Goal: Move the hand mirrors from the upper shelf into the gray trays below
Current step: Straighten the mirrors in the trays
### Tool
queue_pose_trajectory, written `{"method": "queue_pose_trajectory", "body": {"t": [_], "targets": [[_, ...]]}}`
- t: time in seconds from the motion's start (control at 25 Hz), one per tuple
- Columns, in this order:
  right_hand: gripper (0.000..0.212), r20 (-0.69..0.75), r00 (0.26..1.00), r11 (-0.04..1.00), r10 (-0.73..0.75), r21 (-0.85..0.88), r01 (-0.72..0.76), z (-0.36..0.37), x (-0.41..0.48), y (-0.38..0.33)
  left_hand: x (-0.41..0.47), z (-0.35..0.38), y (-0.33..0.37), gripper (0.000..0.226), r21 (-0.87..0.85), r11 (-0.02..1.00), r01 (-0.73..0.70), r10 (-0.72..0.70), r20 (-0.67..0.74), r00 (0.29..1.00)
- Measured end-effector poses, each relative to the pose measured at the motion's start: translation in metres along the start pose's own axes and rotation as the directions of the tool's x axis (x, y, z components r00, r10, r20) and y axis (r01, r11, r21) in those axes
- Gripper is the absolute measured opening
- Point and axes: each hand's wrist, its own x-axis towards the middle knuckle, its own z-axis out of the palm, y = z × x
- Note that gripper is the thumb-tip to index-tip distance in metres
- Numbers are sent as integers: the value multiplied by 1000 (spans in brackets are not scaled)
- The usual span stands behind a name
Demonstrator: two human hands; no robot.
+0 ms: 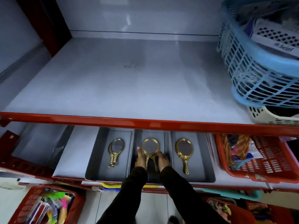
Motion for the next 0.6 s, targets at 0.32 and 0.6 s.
{"method": "queue_pose_trajectory", "body": {"t": [0.32, 0.6], "targets": [[43, -24, 997, 972, 72, 225, -65, 26, -3, 19, 13, -19, 3, 81, 119, 992, 46, -62, 131, 989], [54, -72, 992, 969, 106, 230, -87, 27, 32, 38, 19, -22, 1, 89, 180, 980, 81, -120, 217, 969]]}}
